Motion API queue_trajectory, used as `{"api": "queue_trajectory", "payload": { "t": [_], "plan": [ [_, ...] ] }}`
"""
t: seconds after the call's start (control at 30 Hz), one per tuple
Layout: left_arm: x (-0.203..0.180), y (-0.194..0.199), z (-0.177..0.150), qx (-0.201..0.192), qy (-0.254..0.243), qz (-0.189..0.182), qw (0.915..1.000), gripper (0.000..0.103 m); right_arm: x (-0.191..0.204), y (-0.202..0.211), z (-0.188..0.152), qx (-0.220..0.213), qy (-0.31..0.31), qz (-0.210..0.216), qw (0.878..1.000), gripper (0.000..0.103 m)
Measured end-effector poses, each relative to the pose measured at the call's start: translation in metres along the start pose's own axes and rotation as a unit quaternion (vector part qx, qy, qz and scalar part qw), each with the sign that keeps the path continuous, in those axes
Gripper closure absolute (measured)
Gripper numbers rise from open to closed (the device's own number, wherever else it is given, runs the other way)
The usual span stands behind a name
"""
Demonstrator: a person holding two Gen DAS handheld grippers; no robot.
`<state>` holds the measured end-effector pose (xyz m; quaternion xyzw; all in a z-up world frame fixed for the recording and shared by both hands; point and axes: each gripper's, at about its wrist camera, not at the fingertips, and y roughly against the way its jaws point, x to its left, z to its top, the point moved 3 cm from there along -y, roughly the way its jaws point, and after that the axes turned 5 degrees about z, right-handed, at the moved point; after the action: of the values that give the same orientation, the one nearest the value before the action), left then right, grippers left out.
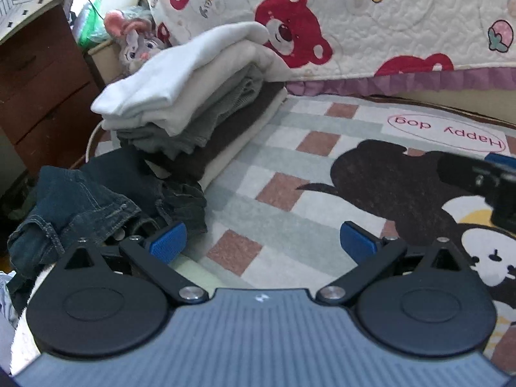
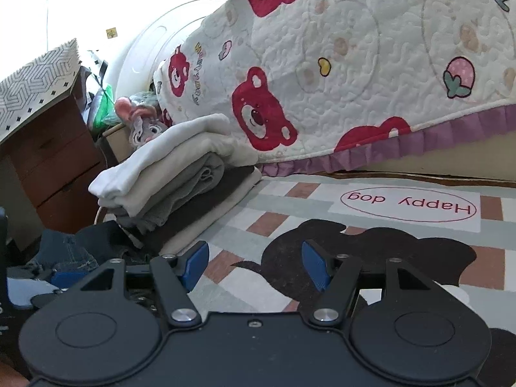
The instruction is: Fold clothes
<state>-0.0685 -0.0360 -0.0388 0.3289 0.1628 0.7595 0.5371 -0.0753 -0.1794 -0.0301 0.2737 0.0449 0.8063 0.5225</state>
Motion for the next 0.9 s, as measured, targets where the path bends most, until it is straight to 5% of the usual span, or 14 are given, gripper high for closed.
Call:
{"api": "queue_trajectory", "payload": {
  "t": [0.9],
  "plan": [
    [0.0021,0.0069,-0.0001,0.002,-0.001,-0.008,1.0000,0.000,0.0001,-0.0063,-0.0079,0.014,-0.007,0.003,1.000,0.034]
  ]
}}
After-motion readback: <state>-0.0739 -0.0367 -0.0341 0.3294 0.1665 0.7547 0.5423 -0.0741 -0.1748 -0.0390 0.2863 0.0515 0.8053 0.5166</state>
